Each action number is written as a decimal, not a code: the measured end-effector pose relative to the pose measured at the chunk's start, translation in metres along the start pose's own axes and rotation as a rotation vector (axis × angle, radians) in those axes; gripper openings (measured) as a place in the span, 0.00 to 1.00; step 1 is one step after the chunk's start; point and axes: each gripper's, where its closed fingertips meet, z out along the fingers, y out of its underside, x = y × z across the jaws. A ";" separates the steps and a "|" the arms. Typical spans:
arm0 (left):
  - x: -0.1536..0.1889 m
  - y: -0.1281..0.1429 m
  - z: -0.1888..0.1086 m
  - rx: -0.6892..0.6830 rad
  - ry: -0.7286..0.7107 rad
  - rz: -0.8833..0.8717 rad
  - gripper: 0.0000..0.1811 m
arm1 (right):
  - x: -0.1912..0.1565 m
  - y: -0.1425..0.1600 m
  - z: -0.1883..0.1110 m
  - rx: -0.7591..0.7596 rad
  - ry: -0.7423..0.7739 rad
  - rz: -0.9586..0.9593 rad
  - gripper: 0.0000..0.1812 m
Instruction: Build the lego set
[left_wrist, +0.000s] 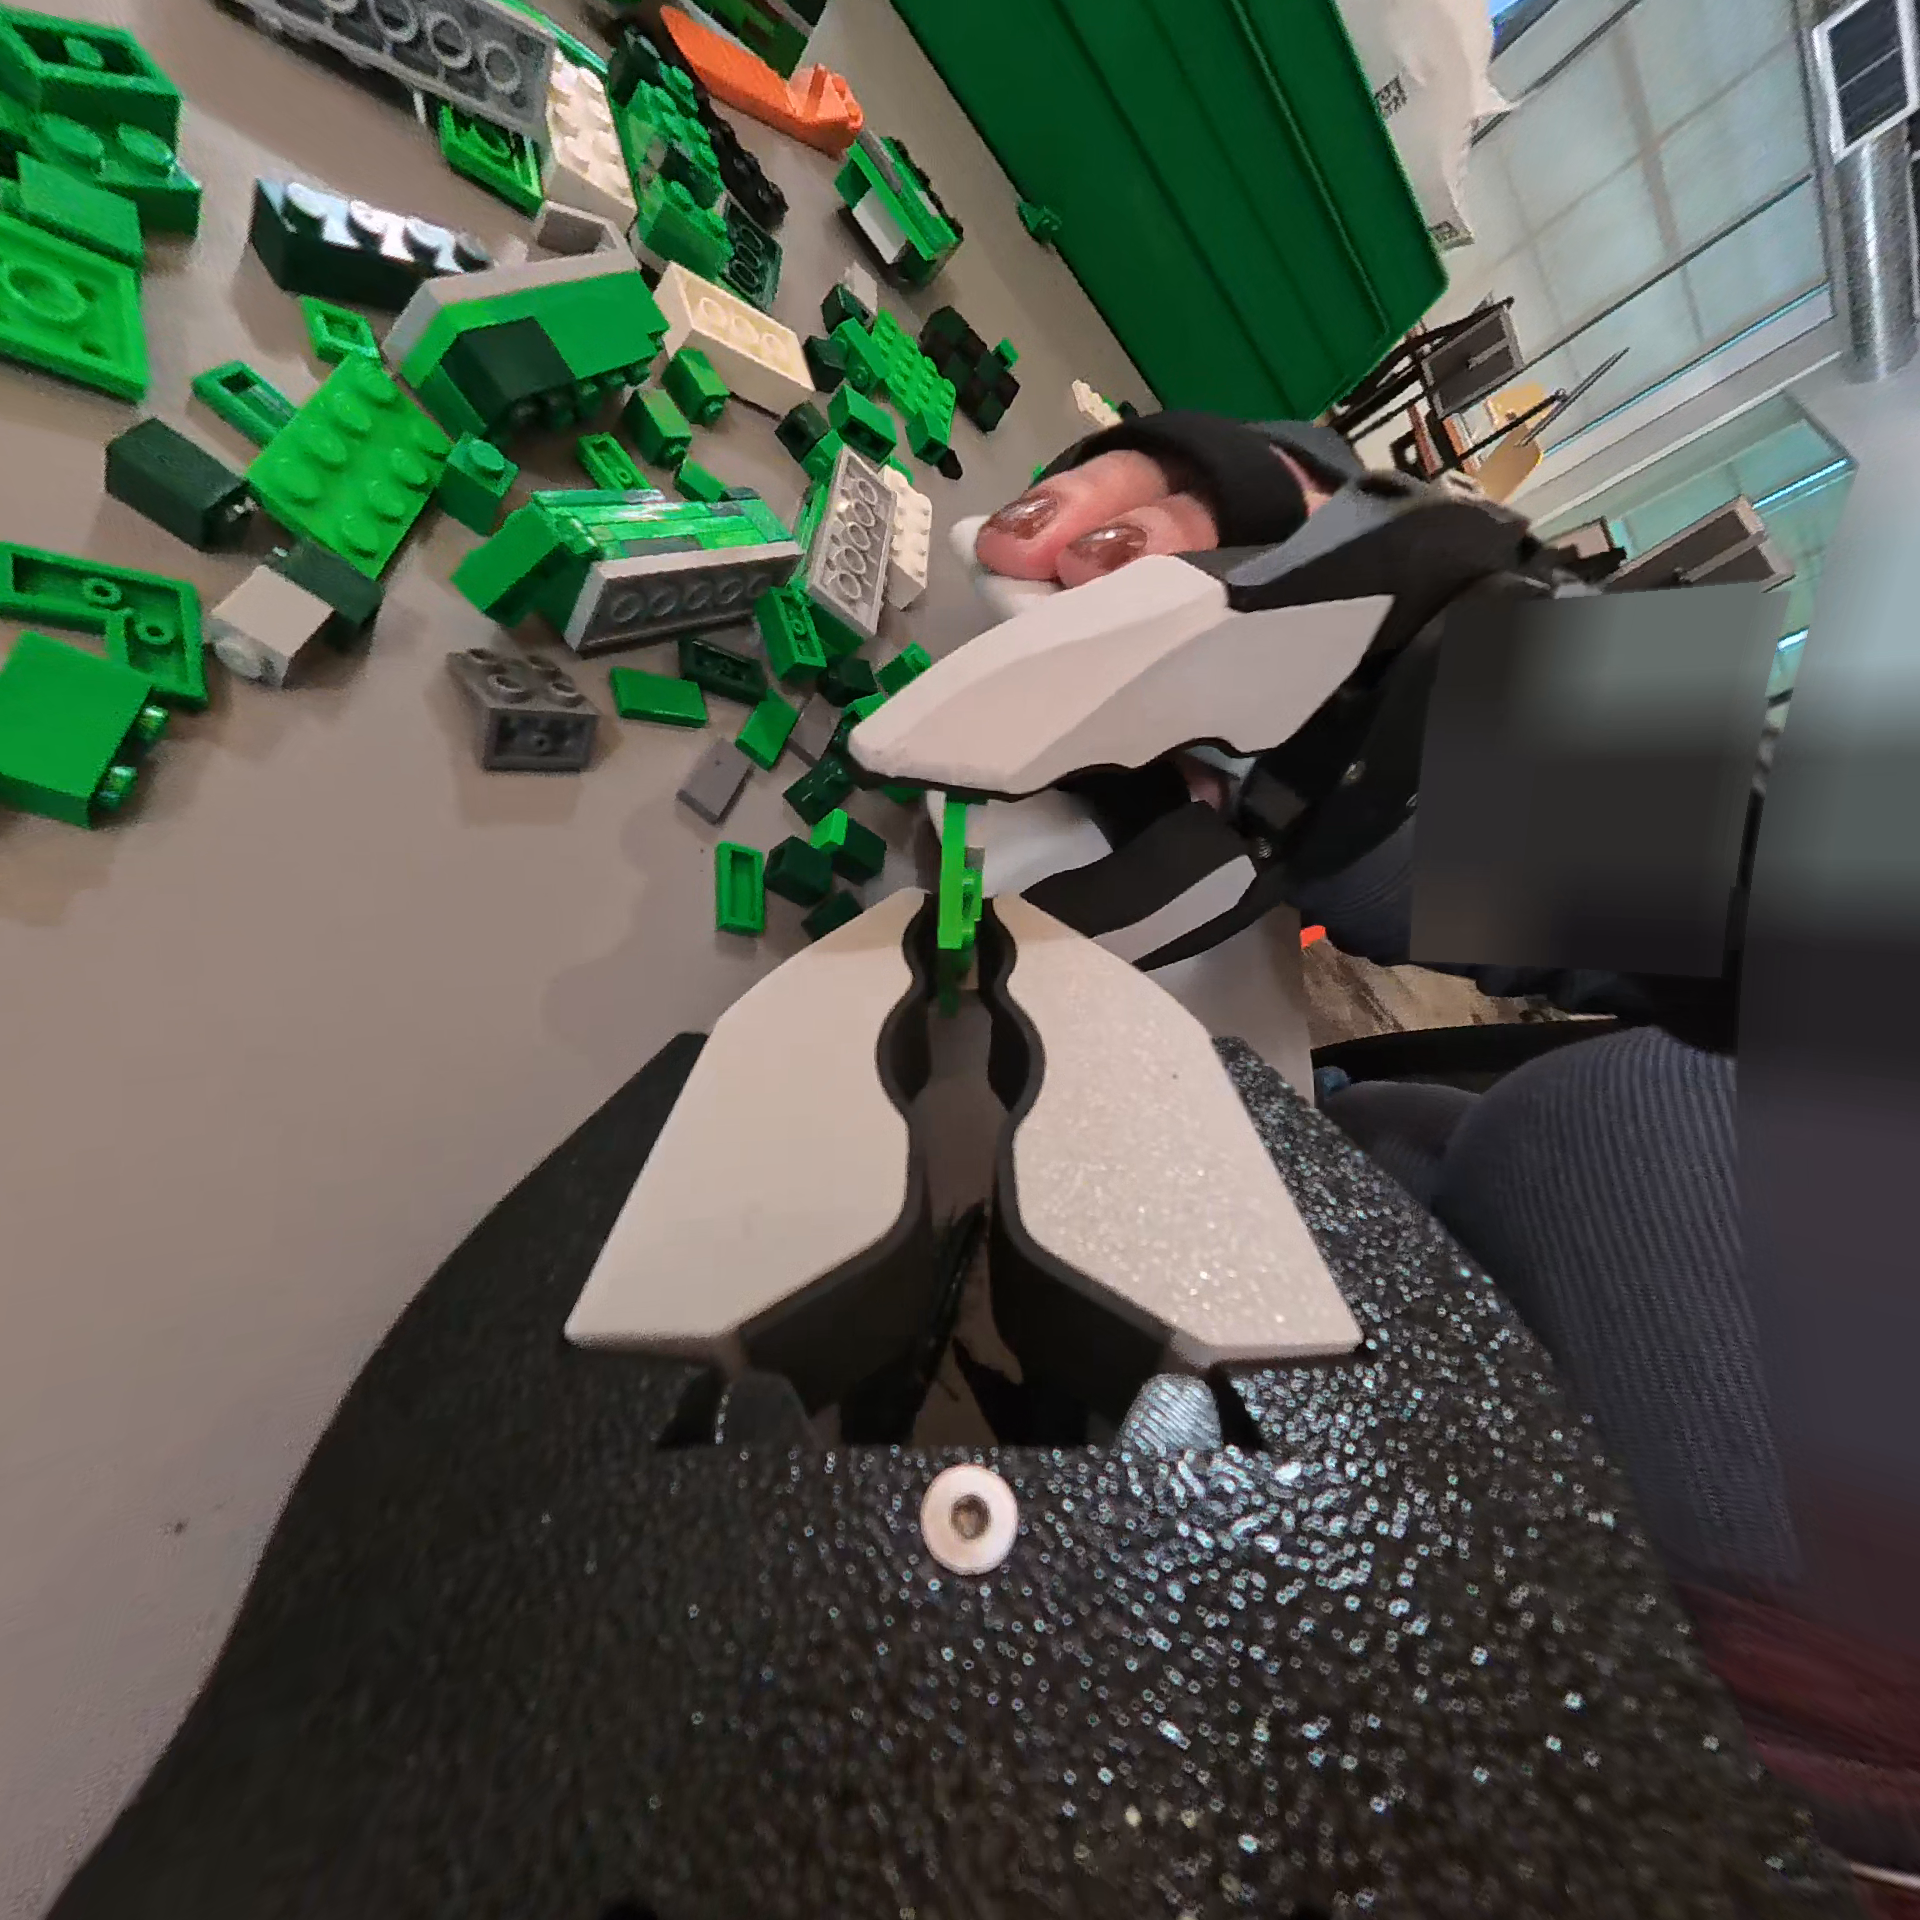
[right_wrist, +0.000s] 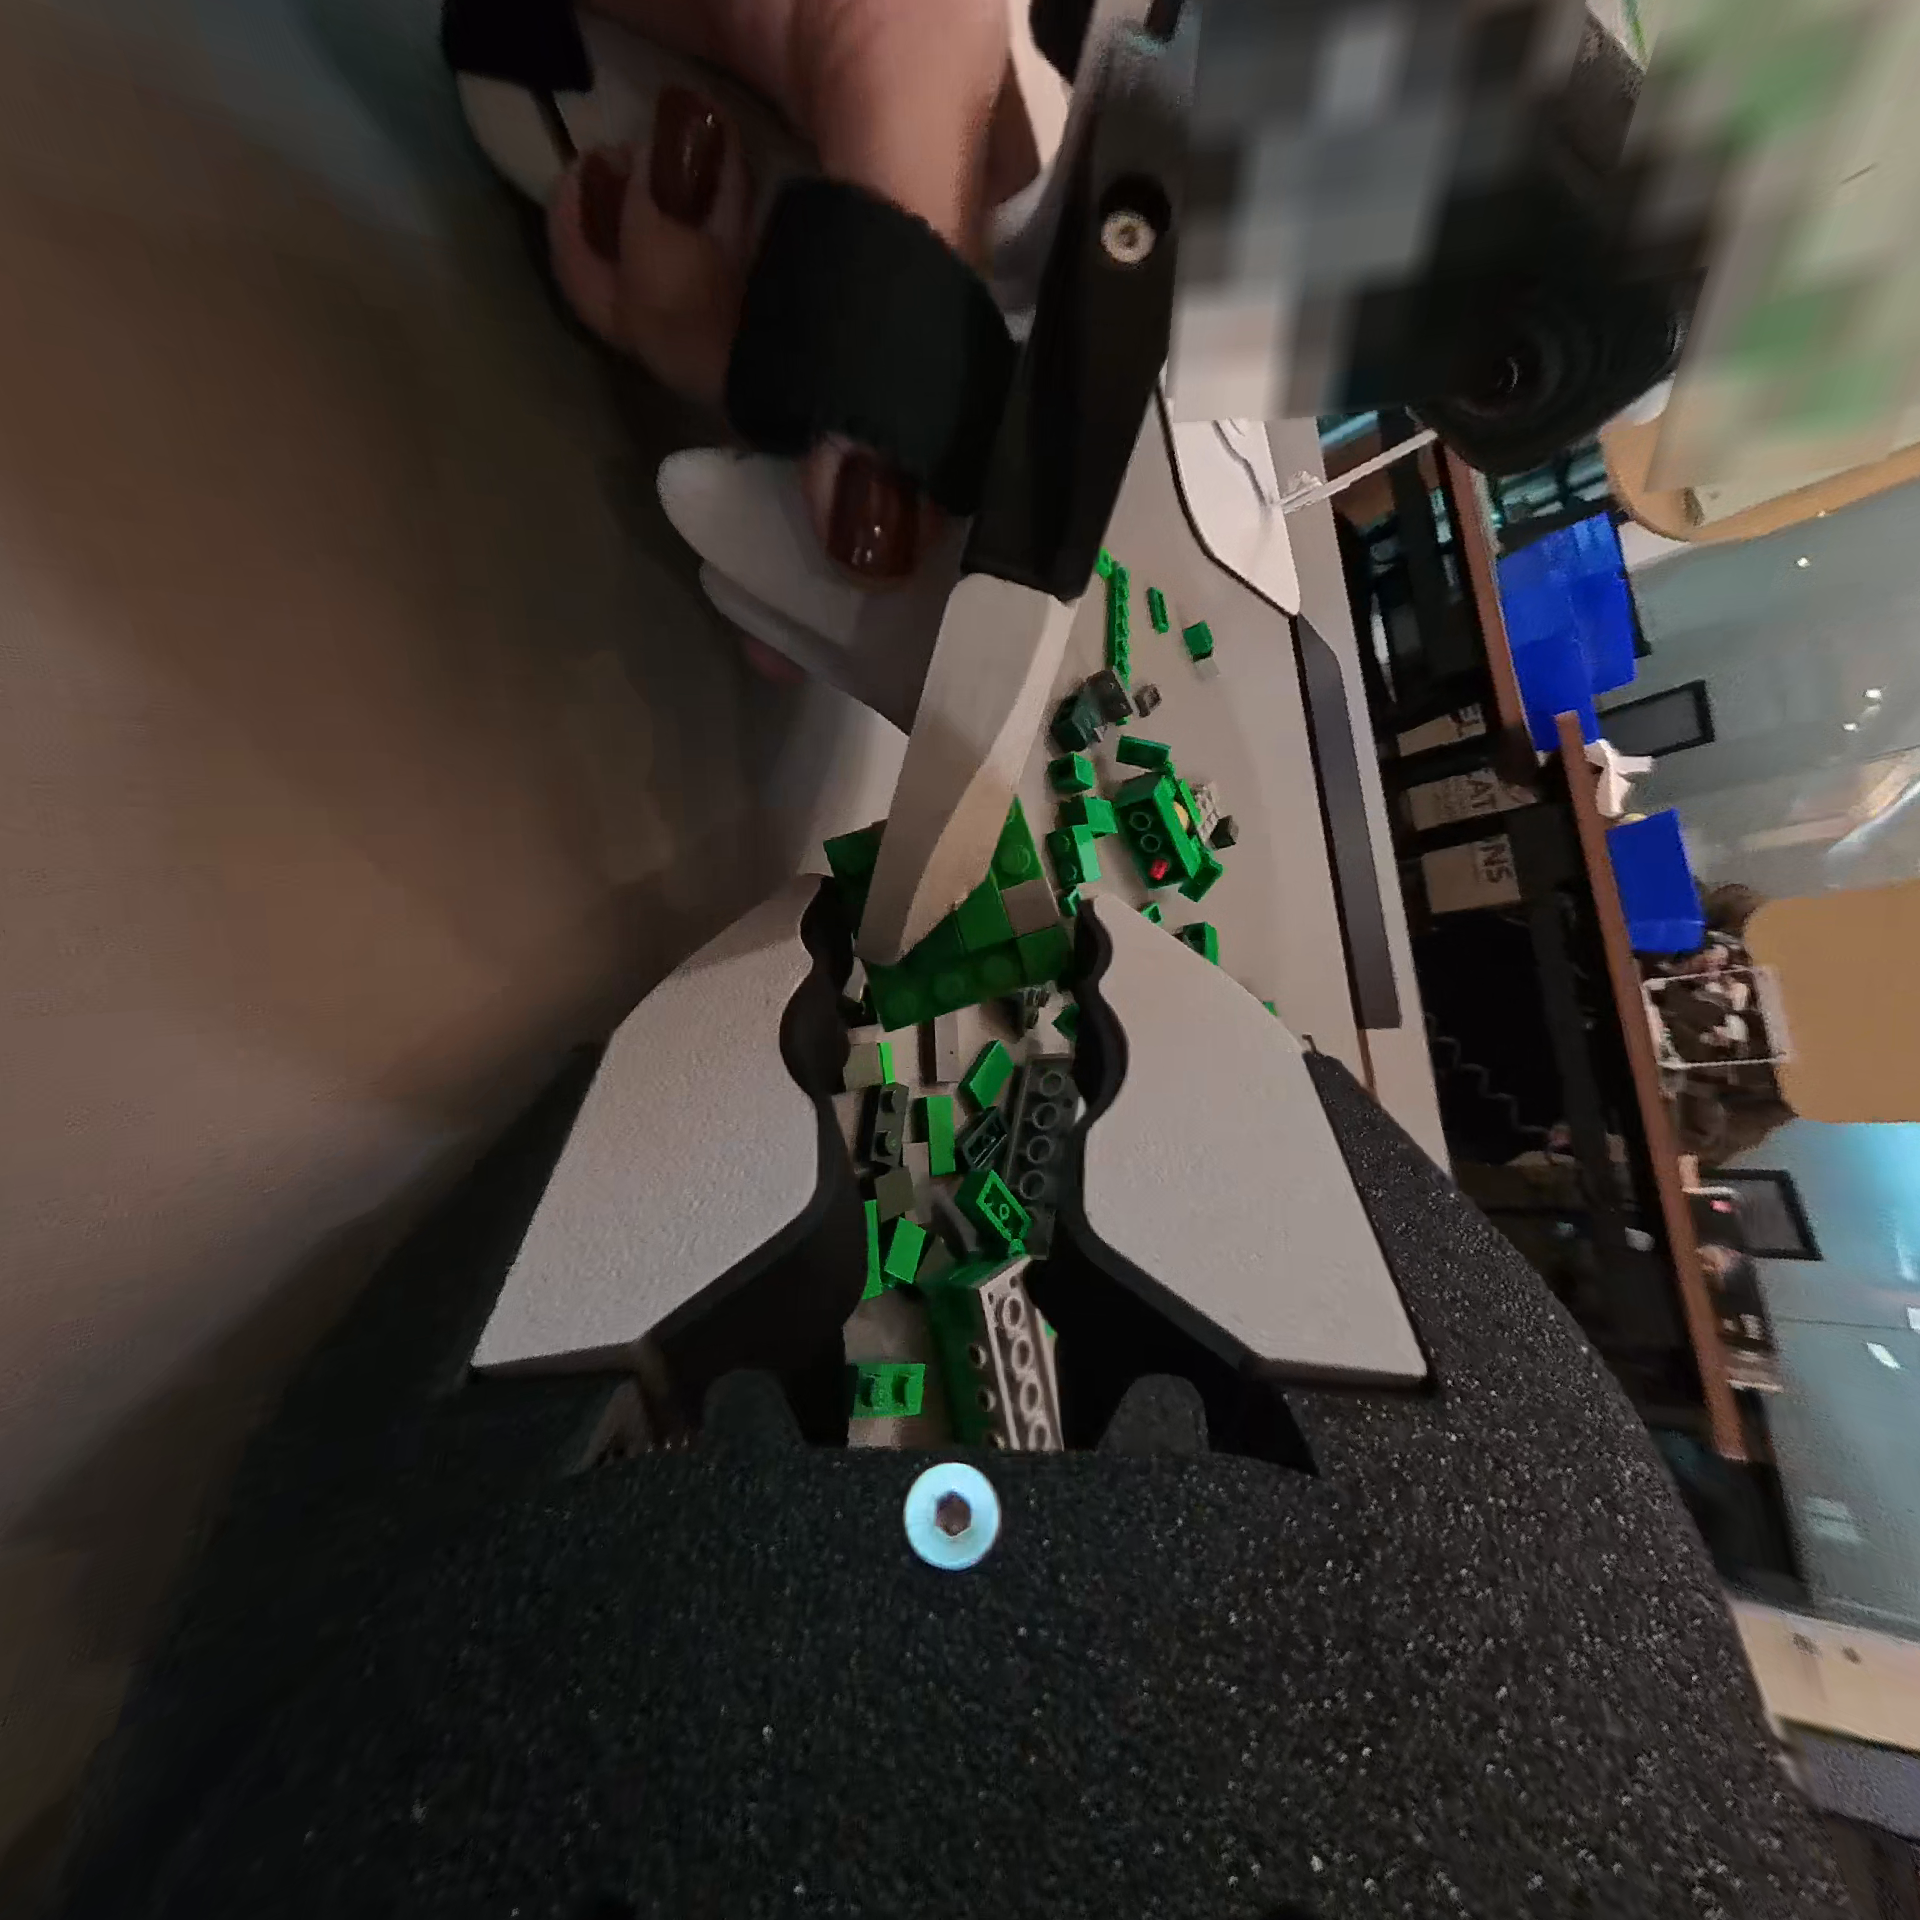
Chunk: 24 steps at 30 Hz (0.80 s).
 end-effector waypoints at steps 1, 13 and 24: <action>-0.001 0.000 0.000 -0.002 -0.007 -0.007 0.04 | 0.000 0.001 0.001 -0.022 0.015 -0.040 0.23; -0.007 -0.002 -0.001 0.010 -0.011 -0.063 0.04 | 0.002 0.004 0.006 -0.131 0.093 -0.157 0.22; -0.007 -0.001 0.000 -0.002 -0.010 -0.070 0.04 | 0.003 0.007 0.007 -0.219 0.124 -0.358 0.21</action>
